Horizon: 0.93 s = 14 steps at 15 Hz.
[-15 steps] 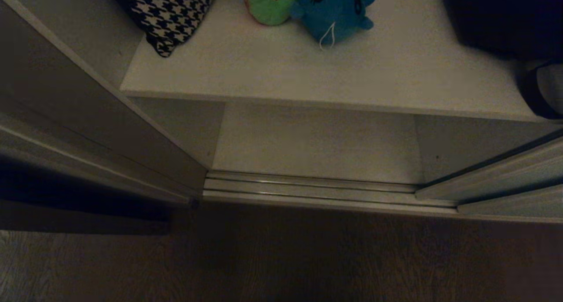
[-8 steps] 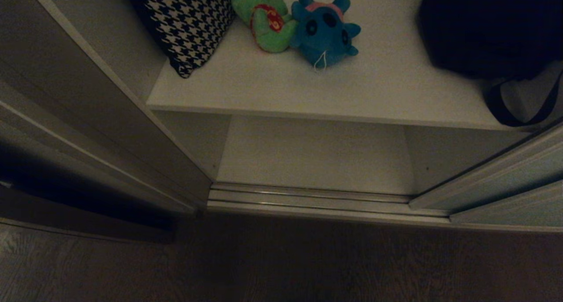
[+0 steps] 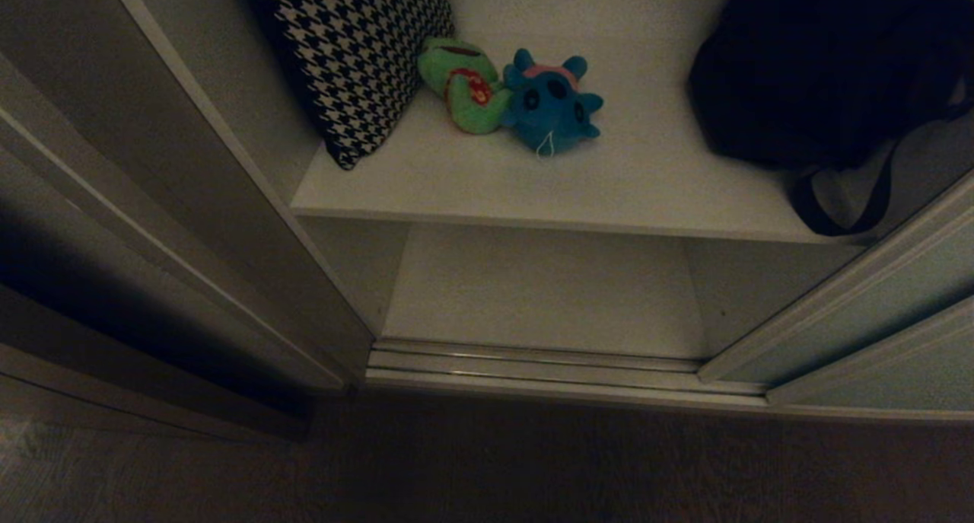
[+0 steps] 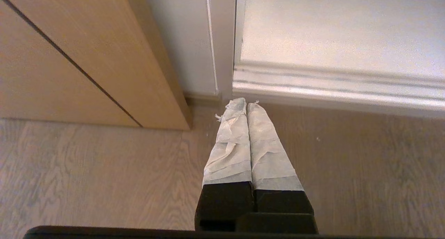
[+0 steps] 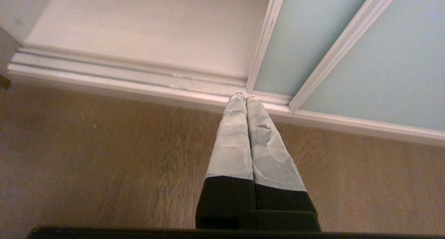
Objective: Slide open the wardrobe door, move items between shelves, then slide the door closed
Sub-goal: Open the door
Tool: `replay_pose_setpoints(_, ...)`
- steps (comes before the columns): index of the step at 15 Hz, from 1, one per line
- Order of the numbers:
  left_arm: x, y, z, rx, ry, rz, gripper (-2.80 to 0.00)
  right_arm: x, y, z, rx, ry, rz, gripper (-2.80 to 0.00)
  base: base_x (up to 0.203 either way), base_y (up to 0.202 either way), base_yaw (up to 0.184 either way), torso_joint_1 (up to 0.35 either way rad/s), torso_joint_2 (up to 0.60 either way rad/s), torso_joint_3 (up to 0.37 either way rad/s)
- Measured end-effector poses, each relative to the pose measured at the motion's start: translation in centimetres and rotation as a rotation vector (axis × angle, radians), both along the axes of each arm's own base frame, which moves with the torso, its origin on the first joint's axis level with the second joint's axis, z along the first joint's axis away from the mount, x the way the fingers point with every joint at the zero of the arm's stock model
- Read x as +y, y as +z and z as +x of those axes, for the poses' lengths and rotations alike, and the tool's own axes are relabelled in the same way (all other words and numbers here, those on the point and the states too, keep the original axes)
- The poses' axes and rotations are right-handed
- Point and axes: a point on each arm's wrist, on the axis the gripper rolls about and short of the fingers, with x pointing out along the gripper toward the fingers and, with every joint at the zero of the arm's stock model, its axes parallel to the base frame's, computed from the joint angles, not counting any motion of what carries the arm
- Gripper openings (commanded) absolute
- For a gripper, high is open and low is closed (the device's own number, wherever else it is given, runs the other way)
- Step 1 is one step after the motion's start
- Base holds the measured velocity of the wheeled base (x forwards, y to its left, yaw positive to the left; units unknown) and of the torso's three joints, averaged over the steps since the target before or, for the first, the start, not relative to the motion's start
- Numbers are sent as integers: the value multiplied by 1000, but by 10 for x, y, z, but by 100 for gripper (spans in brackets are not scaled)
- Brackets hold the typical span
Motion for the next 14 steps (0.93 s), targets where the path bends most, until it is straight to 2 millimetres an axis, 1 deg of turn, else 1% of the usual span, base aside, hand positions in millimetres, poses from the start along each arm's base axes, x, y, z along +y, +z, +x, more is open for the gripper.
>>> replay_pose_setpoints(3, 0, 0, 0, -1, 0, 0, -280, 0, 0, 0, 0, 0, -1, -280, 0, 0, 0, 3, 2, 190)
replay_pose_setpoints(14, 0, 0, 0, 0, -1, 6, -280, 0, 0, 0, 0, 0, -1, -280, 0, 0, 0, 1, 1, 25)
